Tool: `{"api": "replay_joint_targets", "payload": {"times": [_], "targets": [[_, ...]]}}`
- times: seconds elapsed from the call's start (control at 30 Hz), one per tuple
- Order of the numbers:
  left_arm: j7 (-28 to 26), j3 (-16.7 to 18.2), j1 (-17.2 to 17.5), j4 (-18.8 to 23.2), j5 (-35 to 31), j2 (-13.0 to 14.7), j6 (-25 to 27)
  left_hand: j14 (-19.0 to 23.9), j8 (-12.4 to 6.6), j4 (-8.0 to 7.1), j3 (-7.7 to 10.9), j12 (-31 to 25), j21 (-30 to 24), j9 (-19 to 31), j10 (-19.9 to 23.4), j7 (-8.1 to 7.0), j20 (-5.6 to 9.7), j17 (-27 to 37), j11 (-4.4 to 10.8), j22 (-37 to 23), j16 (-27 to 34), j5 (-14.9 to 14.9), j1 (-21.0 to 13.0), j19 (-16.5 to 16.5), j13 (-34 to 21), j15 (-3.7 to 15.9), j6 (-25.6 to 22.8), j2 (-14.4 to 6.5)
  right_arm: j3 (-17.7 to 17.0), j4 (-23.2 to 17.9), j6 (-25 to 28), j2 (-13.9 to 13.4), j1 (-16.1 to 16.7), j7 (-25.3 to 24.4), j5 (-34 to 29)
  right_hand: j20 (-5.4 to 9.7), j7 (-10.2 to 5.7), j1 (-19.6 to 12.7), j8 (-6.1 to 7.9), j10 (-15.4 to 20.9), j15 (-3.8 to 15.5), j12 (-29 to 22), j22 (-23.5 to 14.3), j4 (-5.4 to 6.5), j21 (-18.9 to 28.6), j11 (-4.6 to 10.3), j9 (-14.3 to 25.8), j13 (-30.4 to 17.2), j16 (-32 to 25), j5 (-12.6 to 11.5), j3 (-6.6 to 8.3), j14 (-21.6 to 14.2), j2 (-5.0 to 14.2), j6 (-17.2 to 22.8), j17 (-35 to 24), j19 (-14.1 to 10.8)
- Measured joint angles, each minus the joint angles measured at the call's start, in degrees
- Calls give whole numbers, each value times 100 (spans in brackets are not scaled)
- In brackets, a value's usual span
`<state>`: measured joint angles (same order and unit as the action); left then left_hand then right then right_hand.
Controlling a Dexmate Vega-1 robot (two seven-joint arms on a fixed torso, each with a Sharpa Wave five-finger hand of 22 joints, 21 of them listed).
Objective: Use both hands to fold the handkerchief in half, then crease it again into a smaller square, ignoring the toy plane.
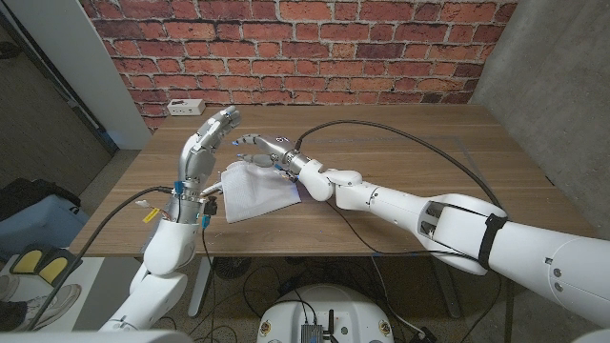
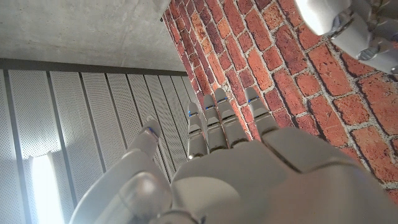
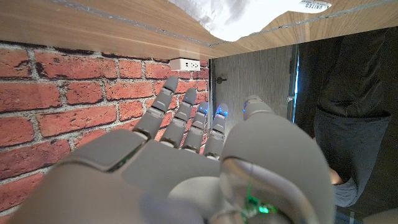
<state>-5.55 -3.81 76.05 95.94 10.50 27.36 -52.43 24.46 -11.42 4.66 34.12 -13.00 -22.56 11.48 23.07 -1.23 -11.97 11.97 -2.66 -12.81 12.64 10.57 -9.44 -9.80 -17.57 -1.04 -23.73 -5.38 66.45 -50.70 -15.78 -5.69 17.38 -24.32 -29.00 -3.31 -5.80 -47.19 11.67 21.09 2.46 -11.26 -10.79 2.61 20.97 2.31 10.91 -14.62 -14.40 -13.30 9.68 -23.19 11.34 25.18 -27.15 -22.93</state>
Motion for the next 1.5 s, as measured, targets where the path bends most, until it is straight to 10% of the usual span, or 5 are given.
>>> {"api": "replay_joint_targets", "payload": {"times": [1.5], "targets": [[-991,-265,-214,303,-569,293,1762,-217,0,63,63,0,0,-30,-107,-1,-20,1,-47,0,-73,0,30,62,29,-29,44,-31,-1537,-1630,58,-1099,1105,647,1318,-19,214,-2,66,226,10,-66,1,-38,2,-180,1,25,-2,168,482,-97,-1,382,18,-20]]}}
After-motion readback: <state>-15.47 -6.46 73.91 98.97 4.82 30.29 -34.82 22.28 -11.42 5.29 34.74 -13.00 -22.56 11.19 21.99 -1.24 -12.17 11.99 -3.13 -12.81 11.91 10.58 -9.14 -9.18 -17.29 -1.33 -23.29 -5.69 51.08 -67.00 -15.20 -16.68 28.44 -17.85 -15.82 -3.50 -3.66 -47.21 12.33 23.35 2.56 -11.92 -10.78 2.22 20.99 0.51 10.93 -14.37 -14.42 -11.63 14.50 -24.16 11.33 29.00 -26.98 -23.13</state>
